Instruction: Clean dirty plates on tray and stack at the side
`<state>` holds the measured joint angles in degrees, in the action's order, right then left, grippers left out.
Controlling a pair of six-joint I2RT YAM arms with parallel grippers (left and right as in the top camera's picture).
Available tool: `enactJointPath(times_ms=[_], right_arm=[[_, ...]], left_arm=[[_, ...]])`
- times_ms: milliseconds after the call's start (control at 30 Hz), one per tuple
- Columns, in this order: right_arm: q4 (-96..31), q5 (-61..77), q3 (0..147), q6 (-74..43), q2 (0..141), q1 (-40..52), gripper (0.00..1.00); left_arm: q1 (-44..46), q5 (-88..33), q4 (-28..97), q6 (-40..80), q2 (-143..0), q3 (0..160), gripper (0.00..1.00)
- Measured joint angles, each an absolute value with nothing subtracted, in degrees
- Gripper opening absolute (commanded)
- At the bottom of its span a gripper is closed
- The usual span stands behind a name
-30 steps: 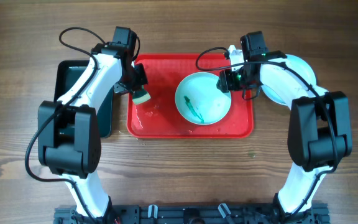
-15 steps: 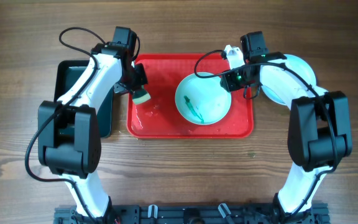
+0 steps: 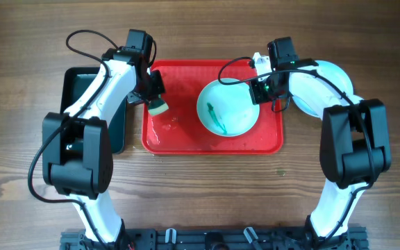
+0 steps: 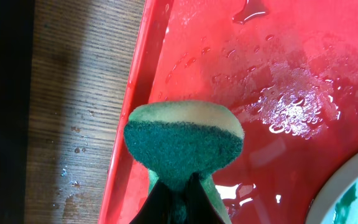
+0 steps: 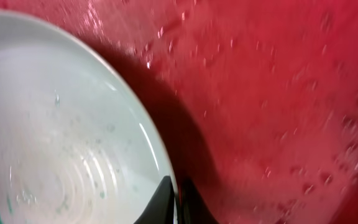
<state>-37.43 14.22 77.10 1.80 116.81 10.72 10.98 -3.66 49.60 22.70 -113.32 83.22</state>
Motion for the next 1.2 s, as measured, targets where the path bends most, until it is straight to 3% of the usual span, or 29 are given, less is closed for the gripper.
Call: enactJointPath(times_ms=[167,400,633,1200], right_arm=[[-45.01,14.59,78.22,-12.91,116.90,10.79,0.04],[-38.33,15.99,77.01,-29.43,117.08,15.46,0.04],[-35.55,16.16,76.51,-31.22,117.08,21.43,0.04],[-35.42,16.73,76.47,-29.71,117.08,21.45,0.04]], left_arm=[[10.98,-3.66,48.45,22.70,-113.32,83.22,0.04],[10.98,-3.66,47.40,22.68,-113.32,83.22,0.04],[12.62,-5.96,43.88,17.32,-113.32,83.22,0.04],[18.04,-6.28,40.75,3.57,-117.27,83.26,0.04]])
